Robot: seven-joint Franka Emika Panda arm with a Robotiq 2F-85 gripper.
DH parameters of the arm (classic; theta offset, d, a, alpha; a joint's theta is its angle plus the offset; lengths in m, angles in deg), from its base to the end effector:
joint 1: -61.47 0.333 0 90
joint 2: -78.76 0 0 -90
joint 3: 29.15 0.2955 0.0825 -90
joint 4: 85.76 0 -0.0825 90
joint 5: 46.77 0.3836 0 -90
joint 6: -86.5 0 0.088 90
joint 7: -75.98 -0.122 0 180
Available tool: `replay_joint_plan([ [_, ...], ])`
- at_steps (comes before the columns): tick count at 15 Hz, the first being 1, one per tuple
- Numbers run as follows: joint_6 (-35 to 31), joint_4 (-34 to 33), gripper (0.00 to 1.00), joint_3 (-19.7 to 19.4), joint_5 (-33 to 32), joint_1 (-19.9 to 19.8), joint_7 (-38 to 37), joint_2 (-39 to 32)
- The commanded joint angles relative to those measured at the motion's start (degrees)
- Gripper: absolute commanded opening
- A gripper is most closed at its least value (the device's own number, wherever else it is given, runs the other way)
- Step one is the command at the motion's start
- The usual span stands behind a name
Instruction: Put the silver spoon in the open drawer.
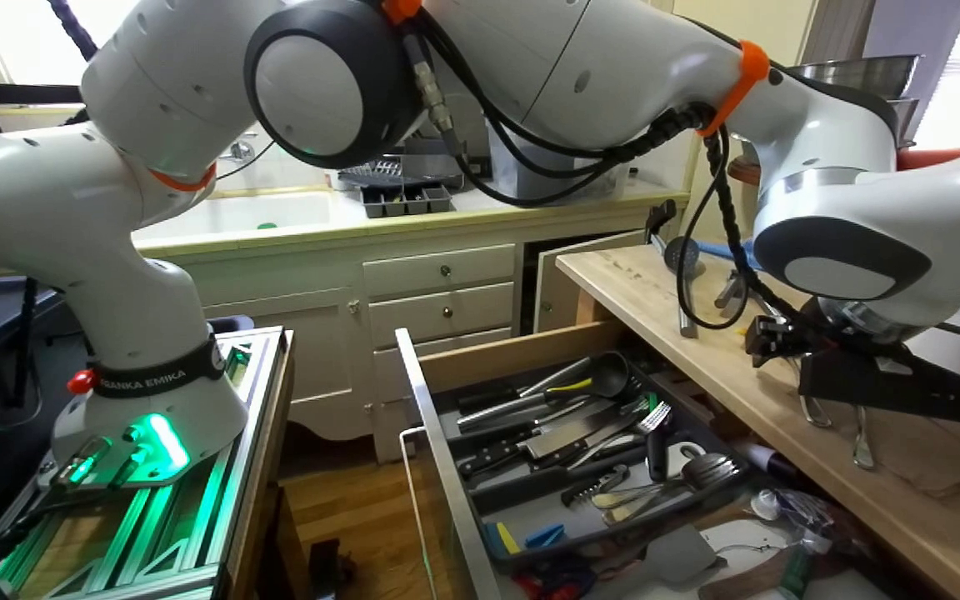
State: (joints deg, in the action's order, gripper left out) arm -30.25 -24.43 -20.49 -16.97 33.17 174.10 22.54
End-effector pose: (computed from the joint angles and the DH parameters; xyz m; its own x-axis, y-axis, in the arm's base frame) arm 0.7176 -0.2578 0.2187 0.4101 0.7244 0.5541 0.8737 -0.4863 -0.0109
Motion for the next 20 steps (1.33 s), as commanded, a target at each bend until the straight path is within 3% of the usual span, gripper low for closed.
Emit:
replay_joint_plan([
  [1, 1.0, -3.7, 0.75, 0.7, 0.5, -0.7, 1.1, -3.0],
  [4, 2.1, -4.7, 0.78, 0.8, 0.2, -0.7, 1.1, -3.9],
  [7, 2.9, -4.8, 0.72, 0.9, -0.1, -0.7, 1.6, -4.1],
  [10, 3.3, -4.6, 0.42, 1.1, 0.1, -0.7, 1.7, -3.8],
  [11, 3.4, -4.7, 0.36, 1.1, 0.1, -0.7, 1.6, -3.7],
  [14, 3.6, -4.6, 0.22, 1.1, 0.2, -0.7, 1.3, -3.4],
  [16, 3.8, -4.4, 0.23, 1.1, 0.2, -0.7, 1.2, -3.3],
  [17, 3.7, -4.3, 0.18, 1.2, 0.2, -0.7, 1.2, -3.2],
  [18, 3.7, -4.1, 0.18, 1.2, 0.2, -0.6, 1.2, -3.0],
  [20, 3.7, -3.9, 0.02, 1.3, 0.1, -0.6, 1.2, -2.9],
])
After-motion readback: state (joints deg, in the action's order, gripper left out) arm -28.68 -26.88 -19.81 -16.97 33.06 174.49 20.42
